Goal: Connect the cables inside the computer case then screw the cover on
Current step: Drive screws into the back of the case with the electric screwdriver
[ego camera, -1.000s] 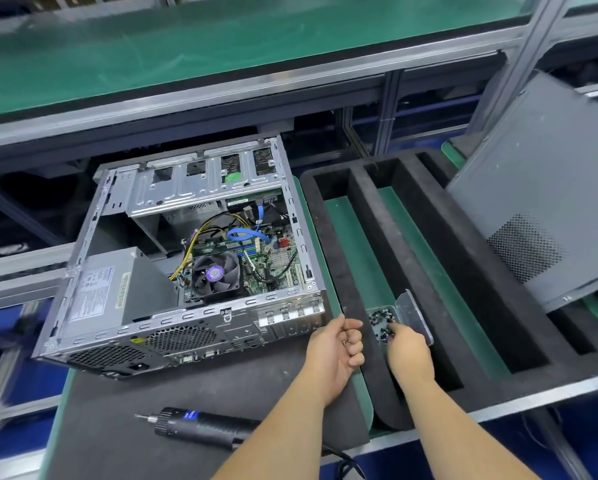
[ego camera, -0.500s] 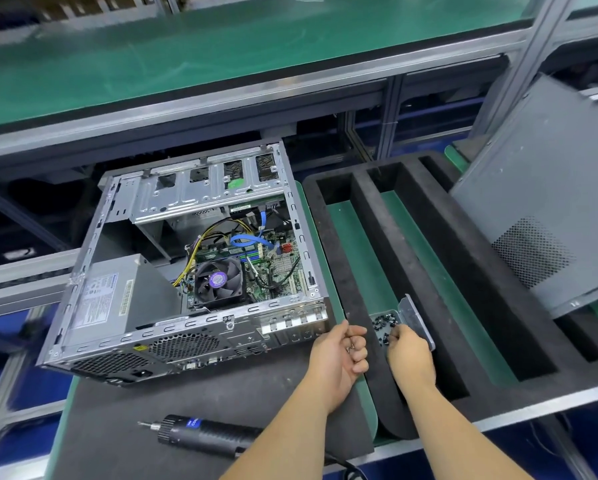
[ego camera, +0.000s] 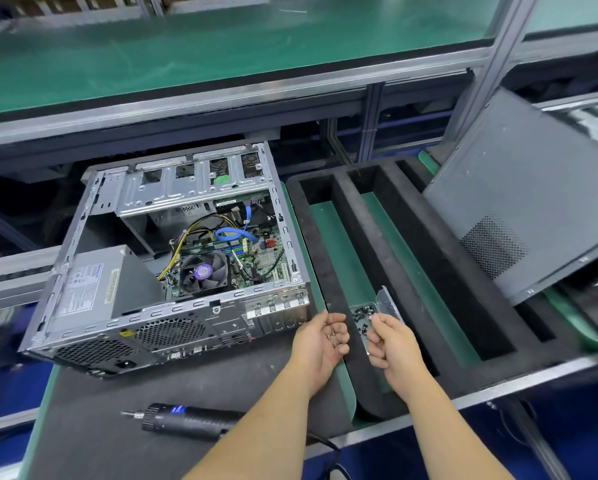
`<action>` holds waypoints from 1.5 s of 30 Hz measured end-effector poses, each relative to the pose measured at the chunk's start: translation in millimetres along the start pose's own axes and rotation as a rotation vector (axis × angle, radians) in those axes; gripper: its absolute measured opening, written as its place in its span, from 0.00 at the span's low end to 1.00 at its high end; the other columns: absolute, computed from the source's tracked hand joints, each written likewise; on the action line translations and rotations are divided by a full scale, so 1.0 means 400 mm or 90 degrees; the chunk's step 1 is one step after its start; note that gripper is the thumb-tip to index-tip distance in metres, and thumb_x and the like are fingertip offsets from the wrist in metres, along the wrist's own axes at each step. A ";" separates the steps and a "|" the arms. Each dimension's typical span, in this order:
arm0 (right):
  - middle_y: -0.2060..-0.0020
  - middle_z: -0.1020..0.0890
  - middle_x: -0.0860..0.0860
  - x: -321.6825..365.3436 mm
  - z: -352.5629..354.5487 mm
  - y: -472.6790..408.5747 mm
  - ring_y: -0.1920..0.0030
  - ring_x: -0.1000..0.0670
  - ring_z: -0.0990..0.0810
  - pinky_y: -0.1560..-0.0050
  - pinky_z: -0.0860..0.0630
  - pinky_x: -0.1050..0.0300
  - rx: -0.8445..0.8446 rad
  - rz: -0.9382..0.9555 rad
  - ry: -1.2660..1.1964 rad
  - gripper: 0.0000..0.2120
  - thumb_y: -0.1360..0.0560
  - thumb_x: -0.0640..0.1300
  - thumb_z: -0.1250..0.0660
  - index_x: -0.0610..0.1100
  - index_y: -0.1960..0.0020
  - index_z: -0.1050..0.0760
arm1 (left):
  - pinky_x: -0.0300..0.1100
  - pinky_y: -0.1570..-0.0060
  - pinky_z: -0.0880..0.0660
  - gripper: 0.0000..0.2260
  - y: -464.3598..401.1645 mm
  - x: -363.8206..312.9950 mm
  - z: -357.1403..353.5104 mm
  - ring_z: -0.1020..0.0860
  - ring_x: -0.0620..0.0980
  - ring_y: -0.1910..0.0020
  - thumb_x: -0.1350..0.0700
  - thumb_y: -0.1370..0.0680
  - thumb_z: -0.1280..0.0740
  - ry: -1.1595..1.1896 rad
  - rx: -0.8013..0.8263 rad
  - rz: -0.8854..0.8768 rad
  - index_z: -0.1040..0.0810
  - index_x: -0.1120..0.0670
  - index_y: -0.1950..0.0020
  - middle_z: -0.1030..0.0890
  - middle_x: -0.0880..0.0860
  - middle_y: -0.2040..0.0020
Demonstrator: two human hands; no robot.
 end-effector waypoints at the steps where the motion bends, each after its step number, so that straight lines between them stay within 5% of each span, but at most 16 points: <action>1: 0.70 0.33 0.48 0.006 0.000 0.011 0.74 0.52 0.41 0.76 0.47 0.61 -0.010 0.023 0.031 0.14 0.17 0.41 0.39 0.44 0.61 0.32 | 0.38 0.74 0.32 0.15 0.002 0.000 -0.001 0.25 0.50 0.72 0.55 0.16 0.44 -0.006 0.000 -0.004 0.23 0.63 0.52 0.23 0.56 0.68; 4: 0.71 0.28 0.49 0.032 -0.016 0.049 0.74 0.54 0.34 0.74 0.37 0.61 -0.043 0.151 0.181 0.13 0.19 0.40 0.35 0.45 0.62 0.25 | 0.44 0.61 0.22 0.16 0.006 0.005 -0.002 0.16 0.54 0.62 0.54 0.15 0.45 0.017 -0.007 -0.017 0.23 0.64 0.48 0.17 0.59 0.61; 7: 0.67 0.16 0.54 0.058 -0.064 0.088 0.67 0.60 0.20 0.64 0.26 0.69 0.018 0.242 0.313 0.10 0.22 0.38 0.32 0.48 0.60 0.18 | 0.50 0.52 0.20 0.16 0.016 0.014 -0.012 0.17 0.59 0.57 0.55 0.15 0.45 0.113 -0.022 0.012 0.24 0.66 0.47 0.18 0.62 0.59; 10: 0.62 0.14 0.58 0.062 -0.104 0.112 0.58 0.60 0.16 0.57 0.24 0.71 0.053 0.275 0.392 0.12 0.22 0.42 0.31 0.55 0.60 0.16 | 0.48 0.62 0.20 0.16 0.051 -0.012 0.003 0.20 0.56 0.66 0.58 0.16 0.45 0.219 -0.003 0.072 0.24 0.68 0.52 0.20 0.60 0.66; 14: 0.62 0.15 0.48 0.041 -0.146 0.115 0.57 0.50 0.18 0.53 0.23 0.58 -0.061 0.326 0.427 0.12 0.19 0.46 0.34 0.46 0.59 0.16 | 0.49 0.64 0.17 0.12 0.134 -0.103 0.097 0.17 0.64 0.55 0.66 0.20 0.44 0.236 0.009 0.057 0.24 0.71 0.47 0.17 0.68 0.54; 20: 0.70 0.22 0.51 -0.071 -0.378 0.207 0.65 0.49 0.23 0.60 0.23 0.48 0.146 0.331 0.729 0.17 0.21 0.55 0.37 0.46 0.65 0.25 | 0.49 0.60 0.20 0.12 0.260 -0.218 0.314 0.19 0.65 0.50 0.71 0.20 0.46 0.206 -0.083 -0.047 0.26 0.72 0.44 0.18 0.68 0.53; 23: 0.57 0.20 0.55 -0.137 -0.492 0.258 0.54 0.49 0.21 0.53 0.22 0.51 0.289 0.292 0.970 0.17 0.25 0.65 0.37 0.52 0.57 0.26 | 0.49 0.52 0.23 0.09 0.321 -0.267 0.440 0.21 0.62 0.52 0.72 0.19 0.44 0.201 -0.171 -0.114 0.27 0.71 0.43 0.20 0.68 0.51; 25: 0.44 0.24 0.53 -0.175 -0.541 0.279 0.43 0.47 0.23 0.48 0.24 0.50 0.345 0.280 1.114 0.27 0.30 0.72 0.35 0.54 0.41 0.28 | 0.48 0.47 0.25 0.10 0.351 -0.296 0.526 0.21 0.60 0.52 0.74 0.20 0.45 0.205 -0.239 -0.164 0.26 0.70 0.45 0.21 0.66 0.50; 27: 0.39 0.26 0.50 -0.204 -0.568 0.288 0.38 0.45 0.26 0.46 0.24 0.49 0.328 0.292 1.187 0.33 0.30 0.69 0.31 0.51 0.35 0.32 | 0.46 0.46 0.25 0.09 0.368 -0.318 0.594 0.21 0.59 0.52 0.74 0.21 0.44 0.215 -0.302 -0.198 0.25 0.68 0.46 0.21 0.65 0.50; 29: 0.41 0.25 0.50 -0.211 -0.571 0.290 0.39 0.45 0.25 0.46 0.24 0.49 0.299 0.287 1.164 0.27 0.29 0.63 0.28 0.51 0.37 0.31 | 0.45 0.46 0.25 0.10 0.364 -0.329 0.627 0.21 0.59 0.50 0.75 0.21 0.43 0.201 -0.335 -0.222 0.25 0.69 0.45 0.21 0.65 0.50; 33: 0.52 0.25 0.56 -0.171 -0.479 0.282 0.47 0.49 0.23 0.47 0.23 0.51 0.241 0.266 1.087 0.18 0.30 0.59 0.29 0.56 0.44 0.26 | 0.50 0.38 0.25 0.12 0.301 -0.309 0.608 0.20 0.61 0.45 0.76 0.24 0.40 -0.052 -0.380 -0.292 0.22 0.70 0.44 0.19 0.63 0.49; 37: 0.57 0.23 0.56 -0.119 -0.358 0.295 0.55 0.55 0.22 0.51 0.22 0.54 0.141 0.234 0.984 0.15 0.34 0.59 0.27 0.59 0.49 0.21 | 0.39 0.50 0.28 0.14 0.251 -0.250 0.527 0.23 0.49 0.52 0.67 0.21 0.41 -0.495 -0.428 -0.405 0.19 0.57 0.44 0.20 0.50 0.50; 42: 0.59 0.21 0.56 -0.135 -0.307 0.336 0.58 0.58 0.22 0.55 0.23 0.57 0.098 0.221 0.883 0.11 0.34 0.57 0.24 0.65 0.54 0.23 | 0.41 0.49 0.28 0.17 0.230 -0.125 0.476 0.27 0.47 0.47 0.69 0.23 0.44 -0.801 -0.241 -0.485 0.24 0.51 0.45 0.25 0.44 0.47; 45: 0.59 0.22 0.55 -0.166 -0.305 0.345 0.59 0.57 0.22 0.54 0.23 0.58 0.111 0.214 0.861 0.11 0.33 0.57 0.24 0.63 0.53 0.22 | 0.48 0.52 0.25 0.16 0.215 -0.124 0.483 0.31 0.50 0.49 0.68 0.24 0.44 -0.800 -0.259 -0.458 0.30 0.45 0.55 0.28 0.44 0.56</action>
Point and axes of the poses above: each hand's wrist, its own y-axis away from the middle knuckle, its own z-axis out of the back of the hand, x = y × z, the point moved 1 cm from there along -y, towards the middle knuckle
